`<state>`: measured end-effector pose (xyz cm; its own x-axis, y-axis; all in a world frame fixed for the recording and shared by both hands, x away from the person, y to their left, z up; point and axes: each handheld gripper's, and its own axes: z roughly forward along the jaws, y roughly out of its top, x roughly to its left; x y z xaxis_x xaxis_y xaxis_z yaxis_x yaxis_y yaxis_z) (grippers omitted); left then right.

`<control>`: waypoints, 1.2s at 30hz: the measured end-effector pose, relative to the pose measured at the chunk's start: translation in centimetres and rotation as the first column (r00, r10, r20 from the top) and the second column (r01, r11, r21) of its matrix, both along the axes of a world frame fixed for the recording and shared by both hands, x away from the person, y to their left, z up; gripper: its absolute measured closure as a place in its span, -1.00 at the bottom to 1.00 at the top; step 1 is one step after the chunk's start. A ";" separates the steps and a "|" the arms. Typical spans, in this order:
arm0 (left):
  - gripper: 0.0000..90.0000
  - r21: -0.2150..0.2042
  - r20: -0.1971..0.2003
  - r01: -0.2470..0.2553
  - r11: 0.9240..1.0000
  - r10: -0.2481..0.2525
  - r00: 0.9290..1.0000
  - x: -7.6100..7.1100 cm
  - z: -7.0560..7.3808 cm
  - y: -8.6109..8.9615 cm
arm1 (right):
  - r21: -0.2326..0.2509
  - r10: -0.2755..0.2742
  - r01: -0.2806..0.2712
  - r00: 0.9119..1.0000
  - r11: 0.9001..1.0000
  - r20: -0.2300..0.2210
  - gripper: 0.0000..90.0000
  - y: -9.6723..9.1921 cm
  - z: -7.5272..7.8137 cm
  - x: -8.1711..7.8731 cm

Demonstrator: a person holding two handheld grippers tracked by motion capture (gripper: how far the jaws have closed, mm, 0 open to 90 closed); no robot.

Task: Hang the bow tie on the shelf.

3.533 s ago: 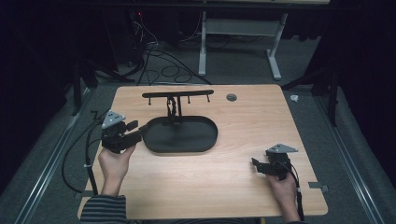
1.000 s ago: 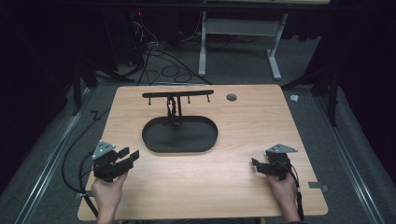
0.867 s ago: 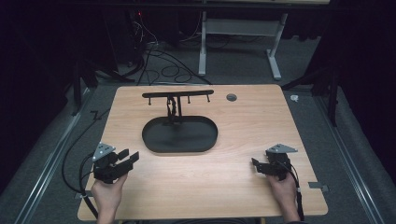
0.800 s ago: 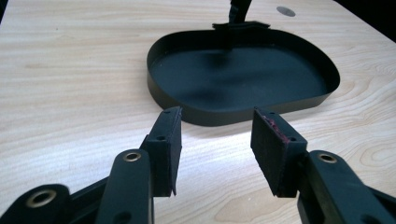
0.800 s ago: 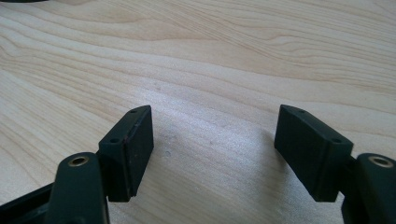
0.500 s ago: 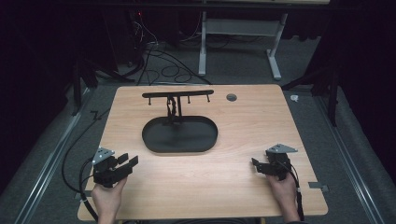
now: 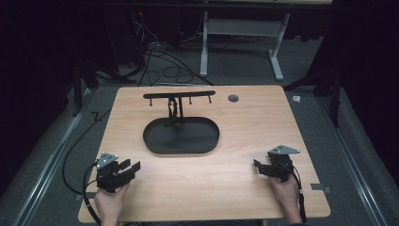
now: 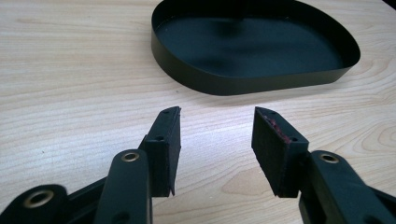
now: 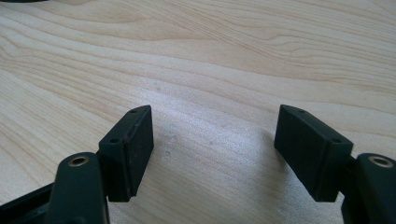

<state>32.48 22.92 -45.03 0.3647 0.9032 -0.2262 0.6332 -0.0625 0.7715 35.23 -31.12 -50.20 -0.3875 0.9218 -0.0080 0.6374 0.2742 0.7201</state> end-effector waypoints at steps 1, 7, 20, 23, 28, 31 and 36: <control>0.17 -0.001 -0.001 -0.004 1.000 0.004 1.000 0.0 -0.1 0.0 | 0.000 0.000 0.000 1.000 1.000 0.000 -0.35 0.0 0.0 0.0; 0.15 0.013 -0.021 -0.001 1.000 0.002 1.000 0.2 -0.8 -0.3 | 0.000 0.000 0.000 1.000 1.000 0.000 -0.35 0.0 0.0 0.0; 0.09 0.050 -0.067 -0.001 0.999 0.004 0.998 0.7 -2.5 -1.4 | 0.000 0.000 0.000 1.000 1.000 0.000 -0.35 0.0 0.0 0.0; 0.08 0.056 -0.069 0.000 0.998 0.004 0.998 0.7 -2.7 -1.6 | 0.000 0.000 0.000 1.000 1.000 0.000 -0.35 0.0 0.0 0.0; 0.07 0.055 -0.070 -0.001 0.998 0.005 0.998 0.8 -3.2 -1.9 | 0.000 0.000 0.000 1.000 1.000 0.001 -0.35 0.0 0.0 0.0; 0.06 0.064 -0.067 0.000 0.998 0.004 0.998 0.8 -3.4 -2.1 | 0.000 0.000 0.000 1.000 1.000 0.000 -0.35 0.0 0.0 0.0; 0.05 0.079 -0.056 0.001 0.997 0.004 0.998 0.9 -3.7 -2.6 | 0.000 0.000 0.000 1.000 1.000 0.000 -0.35 0.0 0.0 0.0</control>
<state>33.41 20.33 -48.71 0.3521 0.9196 -0.1743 0.6755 -0.1207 0.7274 35.23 -31.12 -50.20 -0.3873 0.9219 -0.0081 0.6372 0.2741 0.7203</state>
